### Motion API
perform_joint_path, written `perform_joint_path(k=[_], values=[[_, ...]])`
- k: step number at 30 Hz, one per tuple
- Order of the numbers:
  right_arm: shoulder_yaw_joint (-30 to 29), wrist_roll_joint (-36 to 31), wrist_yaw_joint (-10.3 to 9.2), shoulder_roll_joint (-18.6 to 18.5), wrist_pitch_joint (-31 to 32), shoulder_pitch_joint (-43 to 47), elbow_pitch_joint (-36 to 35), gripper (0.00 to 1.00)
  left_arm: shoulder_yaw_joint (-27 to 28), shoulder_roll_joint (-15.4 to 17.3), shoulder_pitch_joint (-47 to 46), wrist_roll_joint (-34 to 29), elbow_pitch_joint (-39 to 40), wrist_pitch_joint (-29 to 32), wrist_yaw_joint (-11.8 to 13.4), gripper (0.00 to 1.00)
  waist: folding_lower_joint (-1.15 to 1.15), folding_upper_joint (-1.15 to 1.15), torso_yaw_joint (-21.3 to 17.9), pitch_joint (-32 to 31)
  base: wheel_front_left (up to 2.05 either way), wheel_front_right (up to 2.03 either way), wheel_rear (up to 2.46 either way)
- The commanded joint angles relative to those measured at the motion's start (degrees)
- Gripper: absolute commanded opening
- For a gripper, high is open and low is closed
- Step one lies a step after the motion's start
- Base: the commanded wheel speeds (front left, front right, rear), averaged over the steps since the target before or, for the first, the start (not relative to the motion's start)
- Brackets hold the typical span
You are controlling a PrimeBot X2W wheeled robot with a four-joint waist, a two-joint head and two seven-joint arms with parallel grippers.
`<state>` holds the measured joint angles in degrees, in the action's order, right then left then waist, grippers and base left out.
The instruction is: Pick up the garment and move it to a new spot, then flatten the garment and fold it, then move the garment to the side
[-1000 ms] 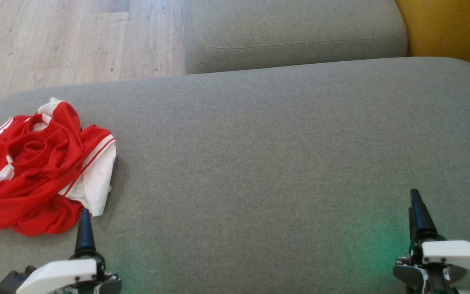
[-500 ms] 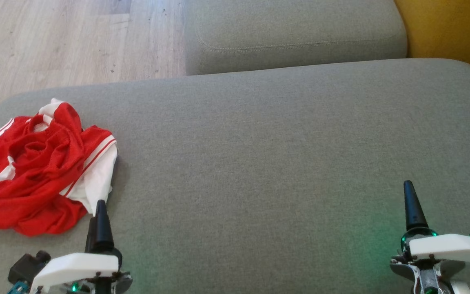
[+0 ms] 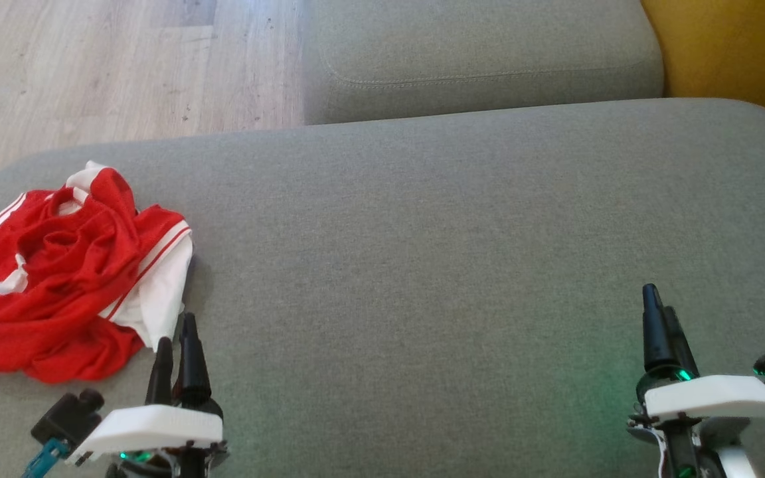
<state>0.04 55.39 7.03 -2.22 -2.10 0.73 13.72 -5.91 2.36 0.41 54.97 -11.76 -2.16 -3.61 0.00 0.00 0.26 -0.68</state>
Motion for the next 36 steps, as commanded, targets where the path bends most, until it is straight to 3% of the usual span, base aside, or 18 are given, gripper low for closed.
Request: perform_joint_path(k=[1,26,36], values=[[1.02,-1.54,0.2,-0.3,-0.76,-1.15,-2.3,1.0,0.3,0.35,-1.62,-1.68,2.48,-0.64,0.22,1.0,0.0,0.0,0.02,0.0,0.0,0.0,0.0],[5.14,-19.94,0.29,-0.51,-5.15,0.32,-4.89,1.0,-3.53,0.6,-0.5,-20.08,3.44,-5.06,1.88,1.0,0.0,0.0,0.37,-1.42,0.0,0.0,0.0],[6.69,-26.34,0.33,-0.59,-6.84,0.62,-5.87,1.0,-3.02,0.48,0.04,-24.51,3.61,-6.76,2.3,1.0,0.0,0.0,0.59,-1.5,0.0,0.0,0.0]])
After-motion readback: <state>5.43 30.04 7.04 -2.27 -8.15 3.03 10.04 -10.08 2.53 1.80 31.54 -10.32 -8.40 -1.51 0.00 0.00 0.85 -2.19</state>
